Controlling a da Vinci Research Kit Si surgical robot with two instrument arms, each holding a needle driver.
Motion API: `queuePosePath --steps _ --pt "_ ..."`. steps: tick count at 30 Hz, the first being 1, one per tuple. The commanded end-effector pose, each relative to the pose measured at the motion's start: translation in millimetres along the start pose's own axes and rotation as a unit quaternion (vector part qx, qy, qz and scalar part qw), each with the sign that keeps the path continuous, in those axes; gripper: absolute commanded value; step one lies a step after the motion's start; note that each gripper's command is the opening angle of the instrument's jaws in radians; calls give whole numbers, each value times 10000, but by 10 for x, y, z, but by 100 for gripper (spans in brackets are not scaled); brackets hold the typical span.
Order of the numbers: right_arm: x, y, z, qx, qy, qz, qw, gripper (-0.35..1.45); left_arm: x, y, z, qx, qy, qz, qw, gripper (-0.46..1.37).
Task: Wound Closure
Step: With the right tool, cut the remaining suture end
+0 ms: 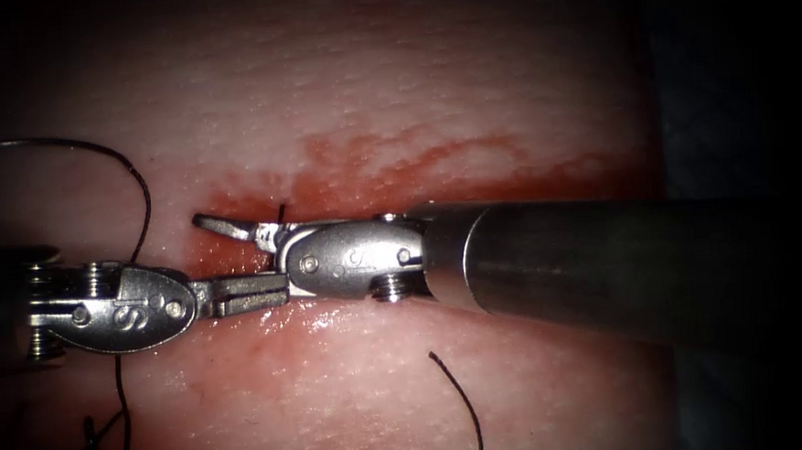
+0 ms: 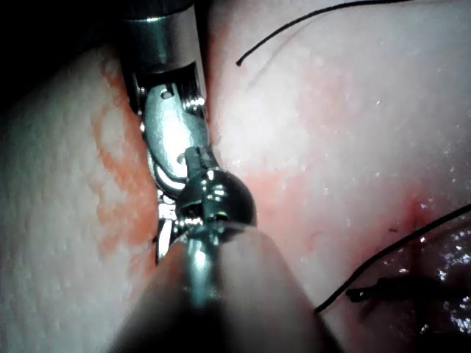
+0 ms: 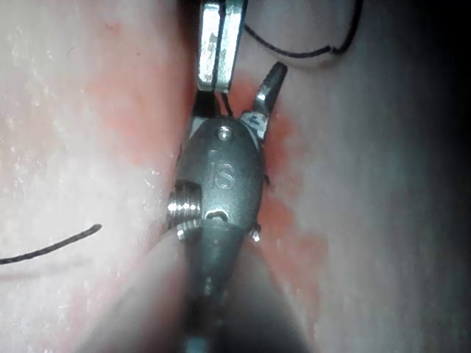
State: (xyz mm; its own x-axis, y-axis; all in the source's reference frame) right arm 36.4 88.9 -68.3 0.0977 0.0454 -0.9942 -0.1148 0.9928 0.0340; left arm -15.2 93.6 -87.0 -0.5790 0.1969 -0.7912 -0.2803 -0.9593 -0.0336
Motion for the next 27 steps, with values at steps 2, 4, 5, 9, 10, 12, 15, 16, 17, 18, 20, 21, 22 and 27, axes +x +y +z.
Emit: queuePosePath --steps 2,4,5,9,10,12,15,16,17,18,20,21,22,27 --pt "0 0 0 28 6 -13 10000 125 0 1 0 -23 1 -1 10000 -35" --pt "0 1 2 22 2 -13 10000 124 1 1 1 -32 5 -4 10000 -35" --pt "0 1 3 16 -1 -13 10000 122 1 2 1 -28 2 -6 10000 -35" --pt "-2 1 6 1 -10 -17 10000 117 4 5 4 -49 12 -17 10000 -35" --pt "-2 1 7 -1 -10 -19 10000 115 5 6 4 -46 10 -20 10000 -35" --pt "-2 0 7 -1 -9 -22 10000 110 5 6 5 -67 18 6 10000 -35" --pt "-2 -1 6 4 -6 -23 10000 103 6 6 6 -64 17 4 10000 -35" --pt "-2 -1 6 6 -4 -23 10000 103 6 6 6 -65 17 5 10000 -35" --pt "-2 -1 6 8 -3 -23 10000 103 6 6 6 -66 18 5 10000 -35" --pt "-1 -2 6 11 -1 -23 10000 103 5 6 5 -68 19 6 10000 -35" --pt "-1 -3 5 17 3 -23 10000 103 5 6 5 -72 21 8 10000 -35" --pt "0 -4 5 14 20 -24 10000 103 5 5 5 -74 22 9 10000 -35" --pt "1 -5 4 23 27 -23 10000 103 5 5 4 -76 23 10 10000 -35" --pt "5 -8 4 32 90 -21 10000 104 5 4 4 -95 31 10 9999 -35"
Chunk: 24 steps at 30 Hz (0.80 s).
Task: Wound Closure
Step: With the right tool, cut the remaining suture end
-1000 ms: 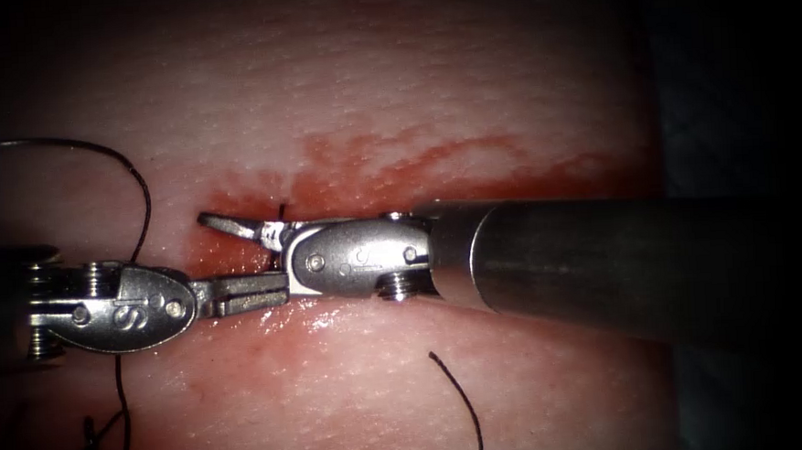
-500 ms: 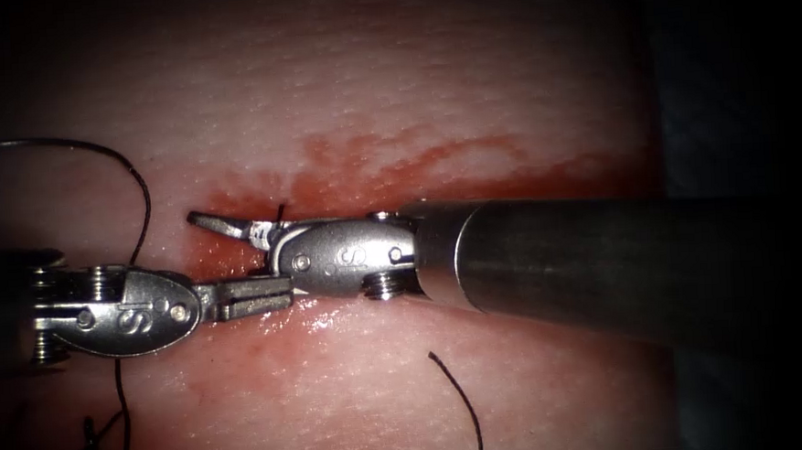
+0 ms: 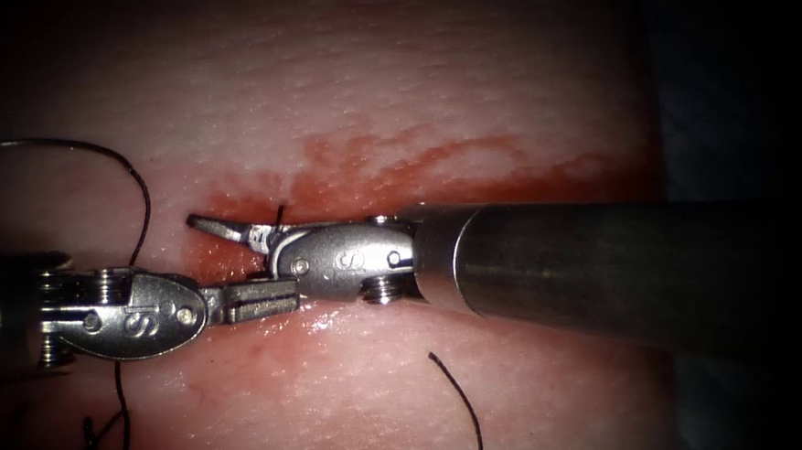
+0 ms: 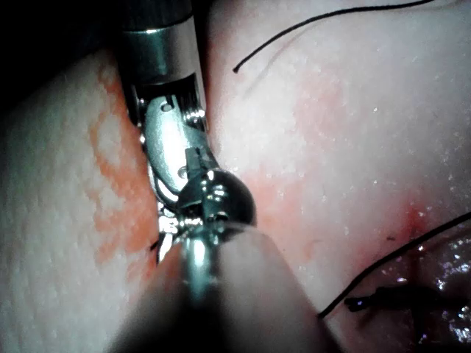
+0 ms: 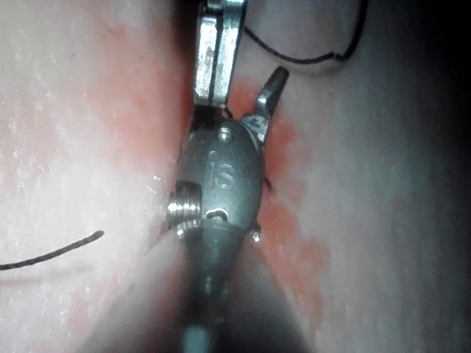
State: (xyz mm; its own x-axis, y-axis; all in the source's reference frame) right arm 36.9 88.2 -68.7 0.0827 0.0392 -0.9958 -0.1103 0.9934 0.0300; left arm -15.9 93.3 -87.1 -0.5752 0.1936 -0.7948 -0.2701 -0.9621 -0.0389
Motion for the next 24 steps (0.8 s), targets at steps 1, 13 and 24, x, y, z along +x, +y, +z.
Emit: queuePosePath --steps 1,13,24 --pt "1 0 0 18 17 3 10000 104 0 0 -1 -38 3 -2 10000 -35" --pt "2 0 0 13 70 3 10000 75 1 1 -2 -34 -2 -9 10000 -35" --pt "-1 1 -2 7 64 26 10000 -35 3 2 -1 -30 -6 -15 10000 -35"
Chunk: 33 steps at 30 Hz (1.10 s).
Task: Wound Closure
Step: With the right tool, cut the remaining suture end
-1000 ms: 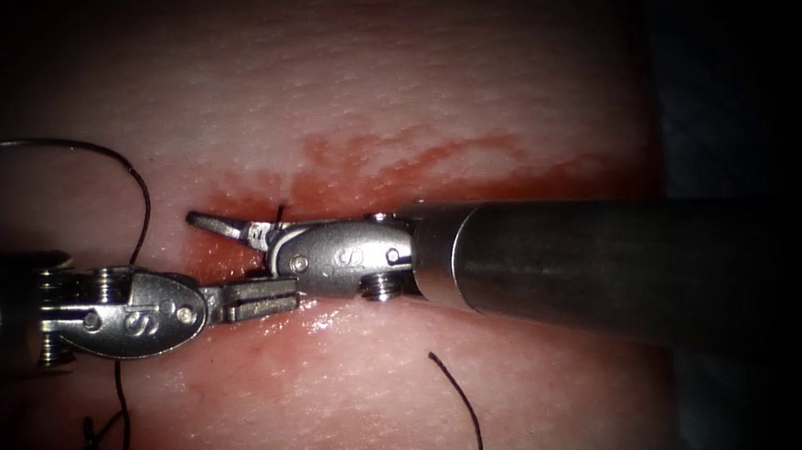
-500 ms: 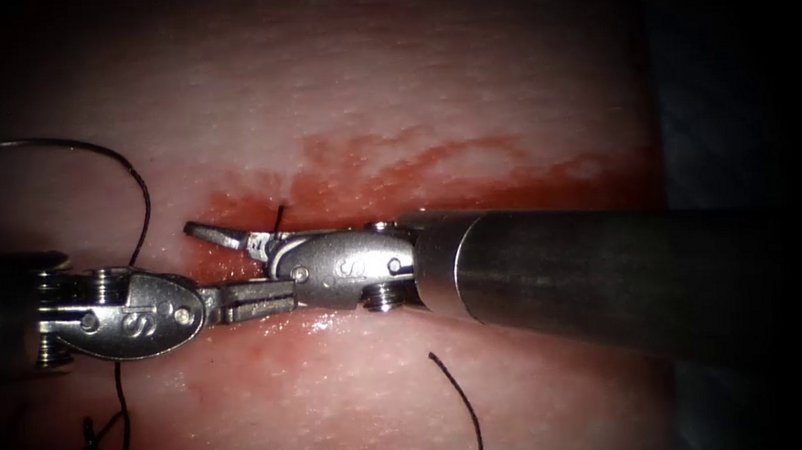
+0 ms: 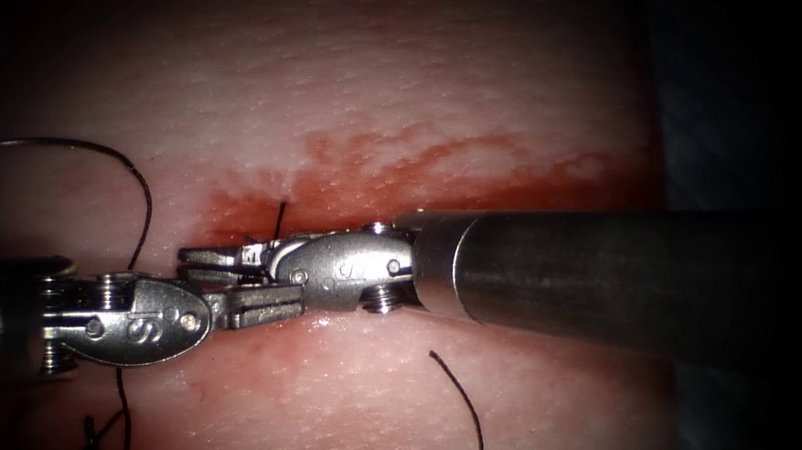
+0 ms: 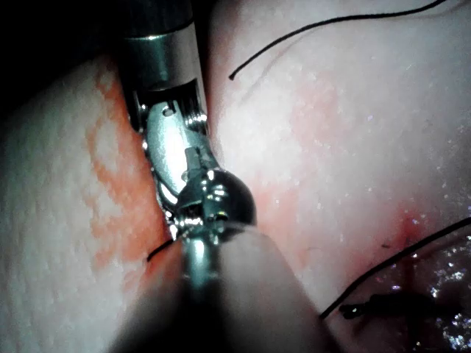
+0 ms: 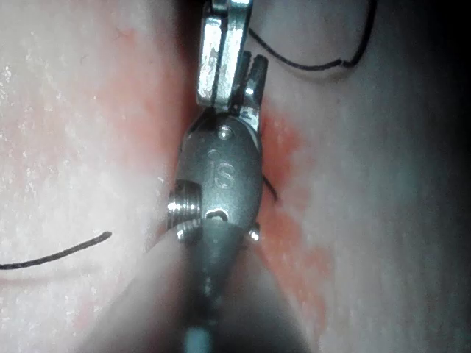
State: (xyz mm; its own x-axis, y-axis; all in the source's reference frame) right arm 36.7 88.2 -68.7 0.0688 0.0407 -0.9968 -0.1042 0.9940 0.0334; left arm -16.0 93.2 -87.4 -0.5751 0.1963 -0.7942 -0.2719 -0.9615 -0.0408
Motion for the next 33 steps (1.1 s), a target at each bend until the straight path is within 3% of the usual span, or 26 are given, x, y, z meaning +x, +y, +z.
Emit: queuePosePath --steps 1,26,33 --pt "0 0 0 -24 -4 12 10000 -35 0 0 0 -32 -2 -2 10000 -35" --pt "1 7 -19 -10 -55 7 10000 -35 -2 2 -5 -41 17 1 10000 -35" --pt "1 9 -20 16 -76 -74 9999 -35 8 9 -14 -73 -9 71 9999 -35"
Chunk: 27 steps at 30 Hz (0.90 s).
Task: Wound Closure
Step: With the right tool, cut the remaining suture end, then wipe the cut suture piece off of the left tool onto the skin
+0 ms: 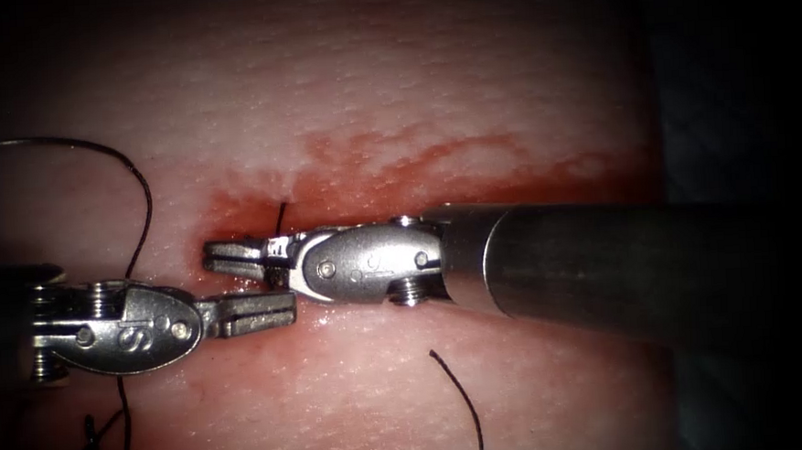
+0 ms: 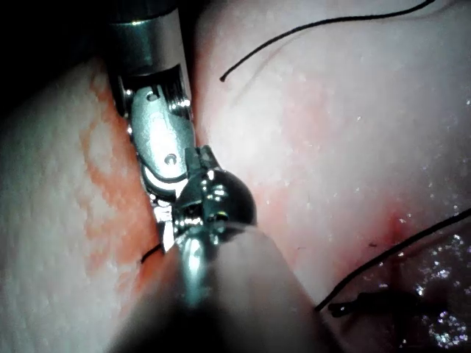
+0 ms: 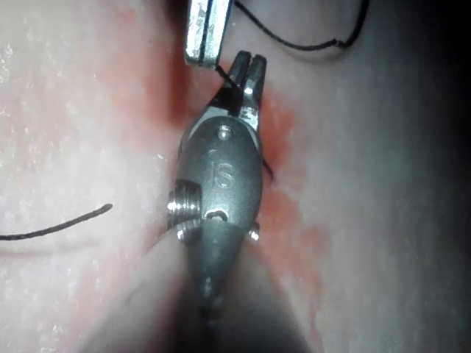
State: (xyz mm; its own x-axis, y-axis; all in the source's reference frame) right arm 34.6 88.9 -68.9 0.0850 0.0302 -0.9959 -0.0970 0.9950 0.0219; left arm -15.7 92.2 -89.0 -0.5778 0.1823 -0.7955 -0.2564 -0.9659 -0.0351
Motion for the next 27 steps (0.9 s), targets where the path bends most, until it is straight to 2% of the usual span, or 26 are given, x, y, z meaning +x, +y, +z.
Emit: queuePosePath --steps 1,7,19,27 --pt "0 0 0 -14 -1 -13 10000 -35 2 1 -1 -32 -21 20 10000 -35" --pt "2 0 -2 32 -41 -35 10000 -35 12 1 -11 -52 -61 84 9999 -35" --pt "12 0 -28 262 -116 8 9996 -35 -5 -14 -34 135 -180 153 9996 -35" --pt "20 -1 -45 374 -141 35 9992 -35 -10 -25 -36 231 -256 154 9993 -35"
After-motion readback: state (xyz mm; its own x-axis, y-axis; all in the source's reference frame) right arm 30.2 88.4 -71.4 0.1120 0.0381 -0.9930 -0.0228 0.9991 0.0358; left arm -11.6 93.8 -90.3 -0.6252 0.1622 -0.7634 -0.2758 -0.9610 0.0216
